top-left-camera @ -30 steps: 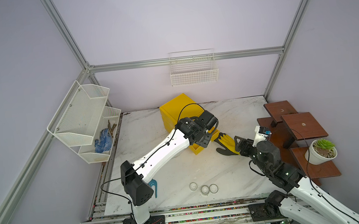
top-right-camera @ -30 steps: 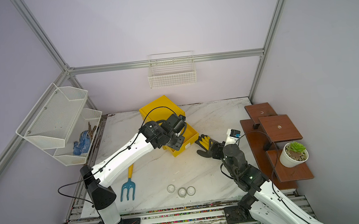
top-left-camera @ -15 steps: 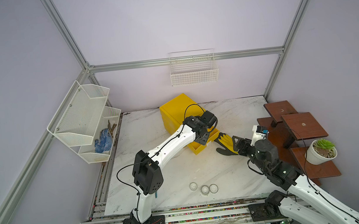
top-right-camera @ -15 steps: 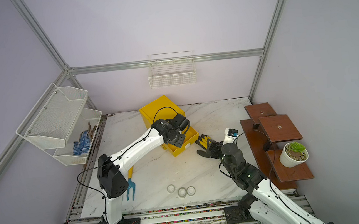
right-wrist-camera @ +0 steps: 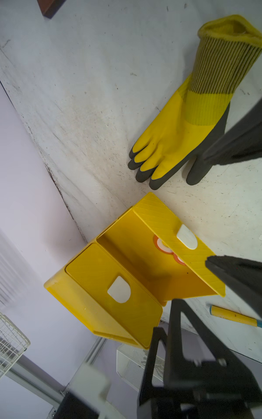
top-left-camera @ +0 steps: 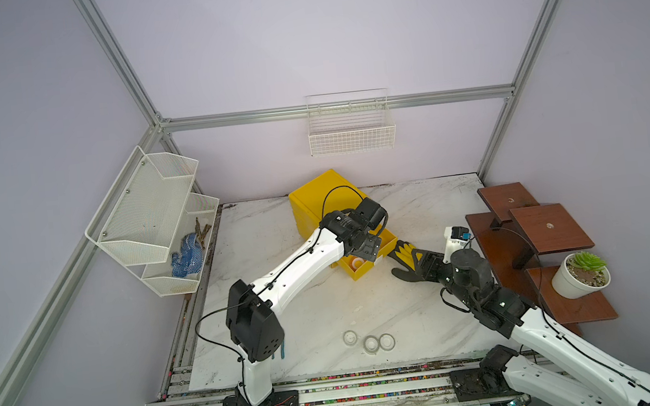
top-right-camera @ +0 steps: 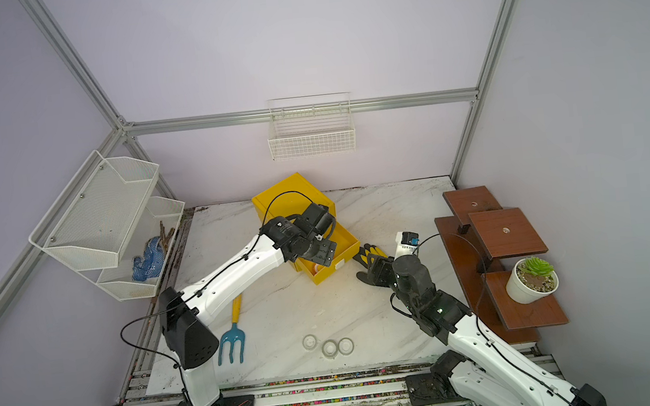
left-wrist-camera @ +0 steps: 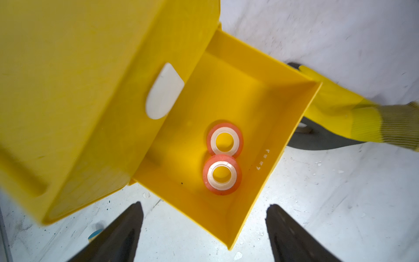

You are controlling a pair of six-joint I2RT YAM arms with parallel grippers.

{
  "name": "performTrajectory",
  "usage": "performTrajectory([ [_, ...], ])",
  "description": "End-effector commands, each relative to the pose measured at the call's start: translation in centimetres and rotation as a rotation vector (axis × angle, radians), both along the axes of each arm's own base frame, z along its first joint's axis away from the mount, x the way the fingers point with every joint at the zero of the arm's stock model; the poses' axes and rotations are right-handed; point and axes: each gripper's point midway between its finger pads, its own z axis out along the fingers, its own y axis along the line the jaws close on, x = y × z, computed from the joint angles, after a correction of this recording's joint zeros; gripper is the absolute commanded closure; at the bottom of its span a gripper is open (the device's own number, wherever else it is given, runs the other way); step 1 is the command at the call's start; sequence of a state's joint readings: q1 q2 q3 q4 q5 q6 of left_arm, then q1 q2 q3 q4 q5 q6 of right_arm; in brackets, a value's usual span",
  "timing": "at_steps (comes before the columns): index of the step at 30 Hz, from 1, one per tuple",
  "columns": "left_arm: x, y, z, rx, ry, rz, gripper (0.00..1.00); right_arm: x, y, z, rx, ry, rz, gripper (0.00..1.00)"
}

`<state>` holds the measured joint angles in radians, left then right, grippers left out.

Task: Place the transparent tape into the drawer according to color
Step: Place the tape in the drawer, then close the drawer in the storage box.

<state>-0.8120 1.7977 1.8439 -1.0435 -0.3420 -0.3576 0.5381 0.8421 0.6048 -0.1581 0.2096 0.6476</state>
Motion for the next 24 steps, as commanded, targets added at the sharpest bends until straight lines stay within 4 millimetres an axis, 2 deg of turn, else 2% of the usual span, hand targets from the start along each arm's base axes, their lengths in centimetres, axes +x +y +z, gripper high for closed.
performTrajectory([
  [1, 0.8, 3.3, 6.8, -0.133, -0.188, 0.105, 0.07, 0.4, 2.1, -0.3, 0.045, -0.028, 0.097, 0.44],
  [4, 2.2, 7.4, 7.2, -0.154, -0.219, 0.215, 0.03, 1.0, 3.6, -1.7, 0.064, -0.010, 0.152, 0.53],
  [6, 3.5, 10.1, 6.0, -0.162, -0.195, 0.292, 0.02, 1.5, 4.8, -2.6, 0.072, 0.011, 0.188, 0.57],
  [9, 4.7, 12.0, 3.6, -0.194, -0.125, 0.364, 0.02, 2.6, 6.1, -3.8, 0.070, 0.038, 0.217, 0.58],
  [15, 6.0, 13.1, 0.3, -0.187, -0.064, 0.422, 0.01, 4.6, 8.9, -4.8, 0.089, 0.057, 0.272, 0.60],
  [24, 6.0, 13.0, -2.4, -0.162, -0.002, 0.420, 0.01, 8.2, 12.6, -4.4, 0.136, 0.022, 0.314, 0.60],
])
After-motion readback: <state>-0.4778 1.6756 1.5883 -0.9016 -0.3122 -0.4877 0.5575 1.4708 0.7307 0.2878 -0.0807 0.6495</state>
